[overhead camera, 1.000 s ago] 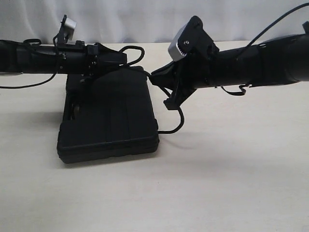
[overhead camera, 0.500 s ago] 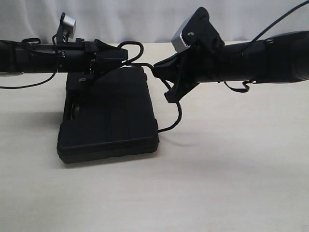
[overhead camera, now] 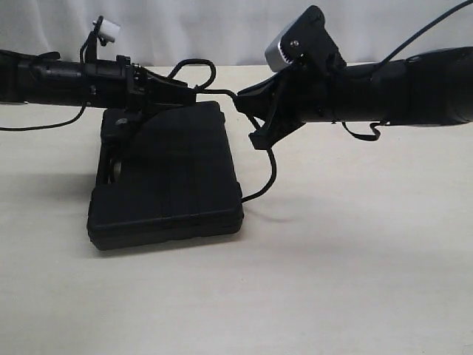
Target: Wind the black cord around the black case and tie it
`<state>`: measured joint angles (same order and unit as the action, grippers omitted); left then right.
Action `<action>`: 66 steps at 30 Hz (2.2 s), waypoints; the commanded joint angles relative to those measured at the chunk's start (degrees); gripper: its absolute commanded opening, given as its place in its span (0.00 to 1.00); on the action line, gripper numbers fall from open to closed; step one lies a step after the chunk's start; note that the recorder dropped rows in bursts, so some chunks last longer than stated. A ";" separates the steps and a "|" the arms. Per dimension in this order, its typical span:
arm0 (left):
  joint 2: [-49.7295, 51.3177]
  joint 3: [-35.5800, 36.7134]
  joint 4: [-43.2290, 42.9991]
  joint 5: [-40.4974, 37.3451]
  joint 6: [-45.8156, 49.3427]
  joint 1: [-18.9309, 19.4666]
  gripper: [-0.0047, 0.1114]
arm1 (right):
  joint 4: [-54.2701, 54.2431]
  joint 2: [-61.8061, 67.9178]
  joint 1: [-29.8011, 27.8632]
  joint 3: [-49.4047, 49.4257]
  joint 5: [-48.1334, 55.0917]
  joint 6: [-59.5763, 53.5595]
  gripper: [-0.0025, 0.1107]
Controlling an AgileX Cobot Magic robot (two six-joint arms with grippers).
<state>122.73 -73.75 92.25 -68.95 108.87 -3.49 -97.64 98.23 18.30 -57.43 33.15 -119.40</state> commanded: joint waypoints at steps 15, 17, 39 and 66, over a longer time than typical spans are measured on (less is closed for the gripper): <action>-2.06 -0.62 -8.37 11.21 13.81 -4.94 0.55 | 1.94 -0.16 -0.15 0.59 5.47 -1.49 0.06; -2.06 -0.62 -7.00 11.04 13.81 -5.49 0.55 | 2.47 -0.16 -0.15 1.71 6.82 -1.86 0.06; -2.08 -0.62 -8.61 3.28 13.70 -8.44 0.55 | 1.09 -0.08 -0.15 0.46 9.34 -1.31 0.06; -1.00 -0.62 -12.35 7.84 13.70 -12.60 0.55 | -1.94 -1.04 -0.15 -0.50 2.82 -1.77 0.57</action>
<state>121.79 -74.09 79.91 -61.40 120.94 -16.07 -99.65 99.22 18.30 -57.76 36.06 -119.40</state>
